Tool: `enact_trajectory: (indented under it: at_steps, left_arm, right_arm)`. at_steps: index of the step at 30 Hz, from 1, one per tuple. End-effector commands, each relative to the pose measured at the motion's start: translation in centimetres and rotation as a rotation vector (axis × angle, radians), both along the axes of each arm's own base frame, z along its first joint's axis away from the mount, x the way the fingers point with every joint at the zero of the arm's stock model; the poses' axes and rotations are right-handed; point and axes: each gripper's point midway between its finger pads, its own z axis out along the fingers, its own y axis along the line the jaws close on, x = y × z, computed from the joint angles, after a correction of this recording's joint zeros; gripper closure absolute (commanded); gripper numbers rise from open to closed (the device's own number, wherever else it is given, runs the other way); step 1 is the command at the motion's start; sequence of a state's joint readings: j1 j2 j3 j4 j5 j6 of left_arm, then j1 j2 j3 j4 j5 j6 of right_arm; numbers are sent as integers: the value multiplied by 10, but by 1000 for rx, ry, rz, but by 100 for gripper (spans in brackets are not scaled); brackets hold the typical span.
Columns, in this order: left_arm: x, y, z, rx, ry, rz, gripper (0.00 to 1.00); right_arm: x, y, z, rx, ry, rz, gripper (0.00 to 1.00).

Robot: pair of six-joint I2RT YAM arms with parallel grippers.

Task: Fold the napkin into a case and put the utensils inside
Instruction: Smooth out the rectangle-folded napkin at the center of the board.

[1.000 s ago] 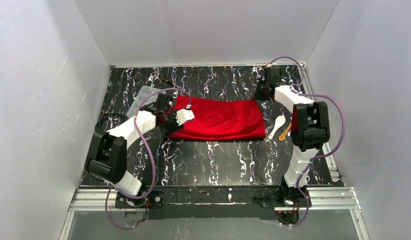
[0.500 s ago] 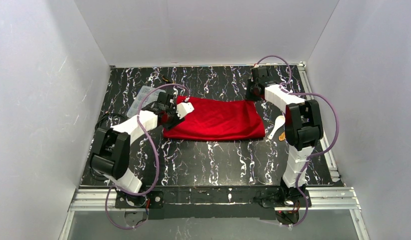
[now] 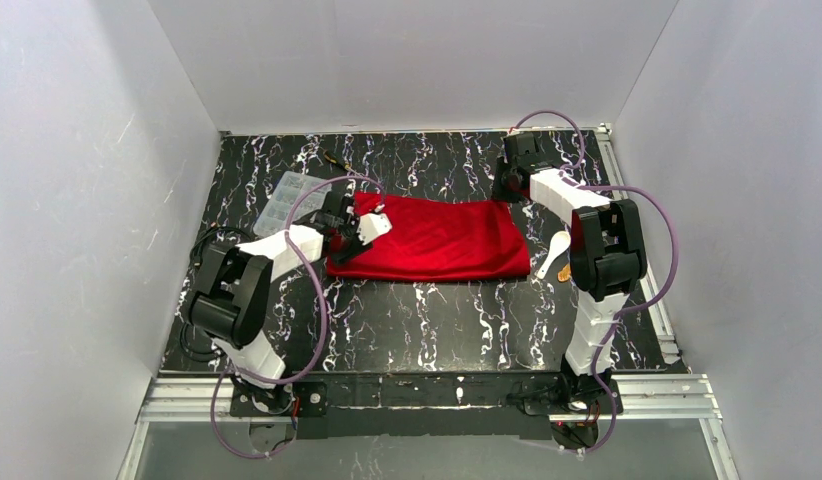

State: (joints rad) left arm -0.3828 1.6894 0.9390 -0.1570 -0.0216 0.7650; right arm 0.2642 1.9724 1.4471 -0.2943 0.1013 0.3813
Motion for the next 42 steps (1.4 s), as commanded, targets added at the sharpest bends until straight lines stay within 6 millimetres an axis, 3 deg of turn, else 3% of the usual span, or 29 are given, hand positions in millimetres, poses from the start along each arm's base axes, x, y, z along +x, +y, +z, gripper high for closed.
enact_trajectory:
  at_steps: [1,10,14,17,20,26,32,42]
  left_arm:
    - [-24,16,-6,64,26,-31,56]
    - [-56,23,14,19,44,10,55]
    - [-39,7,64,-137,44,133,46]
    - [-5,-3,102,-298,95,278,45]
    - [29,-5,113,-345,126,345,47]
    - [68,-19,92,-375,256,408,55]
    - [79,-24,70,-409,328,448,55]
    - [102,-23,43,-412,304,524,42]
  right_arm:
    - [8,-5,22,-13,-57,-8,64]
    - [10,-8,26,14,-62,-10,62]
    - [9,-5,26,28,-65,2,63]
    - [8,-4,25,40,-65,1,67]
    - [5,-2,21,54,-56,3,68]
    - [-1,-2,19,63,-48,3,71]
    - [-10,-2,15,75,-47,0,71]
    - [-19,3,13,117,-43,5,72]
